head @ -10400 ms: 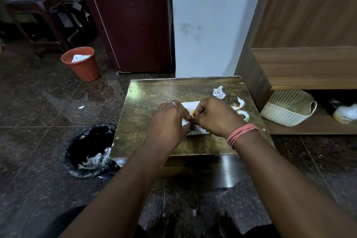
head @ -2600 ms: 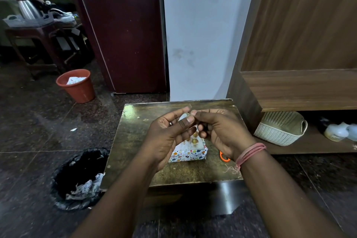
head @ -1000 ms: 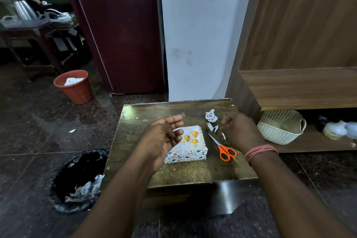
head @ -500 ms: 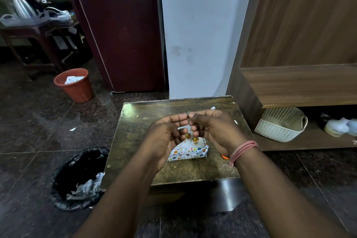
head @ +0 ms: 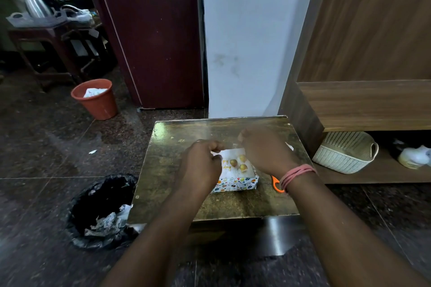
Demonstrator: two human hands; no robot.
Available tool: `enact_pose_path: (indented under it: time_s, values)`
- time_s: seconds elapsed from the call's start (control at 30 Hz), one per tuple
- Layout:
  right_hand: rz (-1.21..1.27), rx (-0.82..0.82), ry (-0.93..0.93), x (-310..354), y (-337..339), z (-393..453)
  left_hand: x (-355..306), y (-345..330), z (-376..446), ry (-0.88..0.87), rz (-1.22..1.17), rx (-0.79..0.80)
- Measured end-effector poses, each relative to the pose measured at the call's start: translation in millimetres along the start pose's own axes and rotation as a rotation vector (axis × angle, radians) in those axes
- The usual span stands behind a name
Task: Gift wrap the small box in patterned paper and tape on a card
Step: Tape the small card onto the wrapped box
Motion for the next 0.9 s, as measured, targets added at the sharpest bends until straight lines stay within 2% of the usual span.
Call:
enact_pose_path:
  time_s: [0.1,0.23,0.57,0.9]
  values:
    - [-0.109,0.082,-0.001,8.5,-4.8,7.8,-5.9,-8.7,1.6,-0.056,0.198,0.034]
    - [-0.185,0.155,-0.042,9.9,-15.5,17.4,-10.8,-10.8,-3.1,-0.094,0.333,0.022]
    - [-0.183,0.142,-0.09,3.8,-27.0,32.0,-4.9,-8.2,-8.6,-0.006,0.235,-0.018]
    - [-0.216,0.141,-0.074,7.5,-26.8,31.0,-20.1,-9.4,-9.7,-0.104,0.413,-0.016]
Point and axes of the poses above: each hand's wrist, its own z-axis towards the middle knuckle, its own y-axis out of the back of the hand, x = y × z, the point moved 8 cm from there along z, towards the middle knuckle, and after that the axes turned 15 degrees about x, right-handed, at the moved point
